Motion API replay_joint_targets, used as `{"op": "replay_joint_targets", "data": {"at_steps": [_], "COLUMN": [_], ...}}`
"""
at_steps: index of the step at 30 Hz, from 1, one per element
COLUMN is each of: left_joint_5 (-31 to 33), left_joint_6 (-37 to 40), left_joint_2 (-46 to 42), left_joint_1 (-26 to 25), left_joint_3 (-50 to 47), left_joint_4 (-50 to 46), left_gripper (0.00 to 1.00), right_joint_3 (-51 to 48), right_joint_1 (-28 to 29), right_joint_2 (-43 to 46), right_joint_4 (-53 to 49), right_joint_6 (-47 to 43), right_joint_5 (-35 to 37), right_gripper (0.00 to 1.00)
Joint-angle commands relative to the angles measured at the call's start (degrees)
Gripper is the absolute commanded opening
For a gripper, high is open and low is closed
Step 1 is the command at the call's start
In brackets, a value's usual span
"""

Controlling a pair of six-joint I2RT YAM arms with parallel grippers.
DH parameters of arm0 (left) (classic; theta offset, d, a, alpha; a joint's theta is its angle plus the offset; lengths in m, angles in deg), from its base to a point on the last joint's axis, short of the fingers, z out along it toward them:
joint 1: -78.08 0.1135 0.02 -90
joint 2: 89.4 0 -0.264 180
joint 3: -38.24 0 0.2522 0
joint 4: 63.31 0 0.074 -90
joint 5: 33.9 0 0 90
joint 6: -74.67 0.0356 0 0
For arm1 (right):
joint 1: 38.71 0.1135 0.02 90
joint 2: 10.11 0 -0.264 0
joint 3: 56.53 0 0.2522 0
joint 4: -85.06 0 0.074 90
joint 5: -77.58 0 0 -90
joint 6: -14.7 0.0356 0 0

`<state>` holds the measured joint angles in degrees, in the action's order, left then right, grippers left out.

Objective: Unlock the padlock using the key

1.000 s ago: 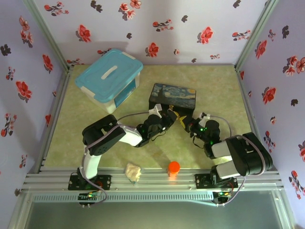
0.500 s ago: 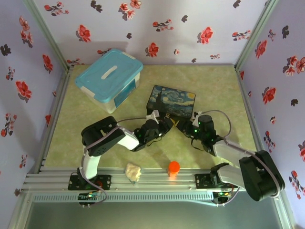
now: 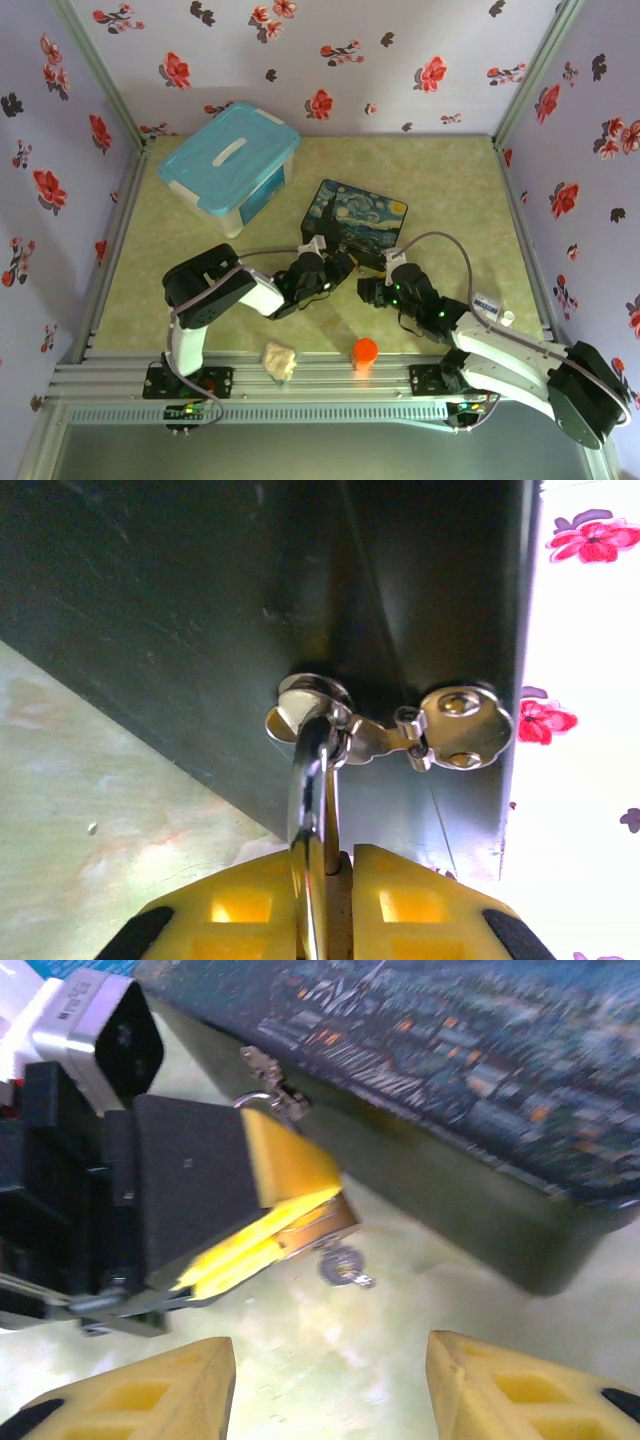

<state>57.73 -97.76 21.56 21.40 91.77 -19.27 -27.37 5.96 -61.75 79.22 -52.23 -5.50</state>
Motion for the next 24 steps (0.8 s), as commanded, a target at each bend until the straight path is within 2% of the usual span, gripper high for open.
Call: {"op": "replay_joint_targets", "data": {"at_steps": [1, 3, 8, 12, 24], "left_joint_5": [-1.66, -2.37, -3.94, -4.36, -5.67], "left_joint_6": [1.07, 1.58, 3.22, 3.26, 3.34], "left_joint_2": [-4.83, -6.13, -8.60, -8.75, -9.27], "left_joint_1": [0.26, 0.59, 1.02, 1.02, 1.14], "left_joint_3": [0.17, 0.29, 0.76, 0.71, 0.82], "left_joint_4": [2.82, 1.83, -0.88, -0.66, -0.06], "left_gripper": [0.00, 0.00, 0.00, 0.00, 0.00], "right_joint_3": [-0.98, 0.36, 1.18, 0.64, 4.63], "right_joint_1": [0.69, 1.05, 3.97, 5.68, 9.85], "right_joint_2": [-0.95, -2.98, -4.54, -4.87, -12.76], "right_joint_4": [3.90, 3.65, 4.94, 8.64, 12.51], "right_joint_6": [-10.49, -13.78, -20.78, -23.50, -29.62], "right_joint_5": [7.08, 5.58, 10.61, 15.77, 22.27], "right_gripper": [0.51, 0.48, 0.44, 0.43, 0.36]}}
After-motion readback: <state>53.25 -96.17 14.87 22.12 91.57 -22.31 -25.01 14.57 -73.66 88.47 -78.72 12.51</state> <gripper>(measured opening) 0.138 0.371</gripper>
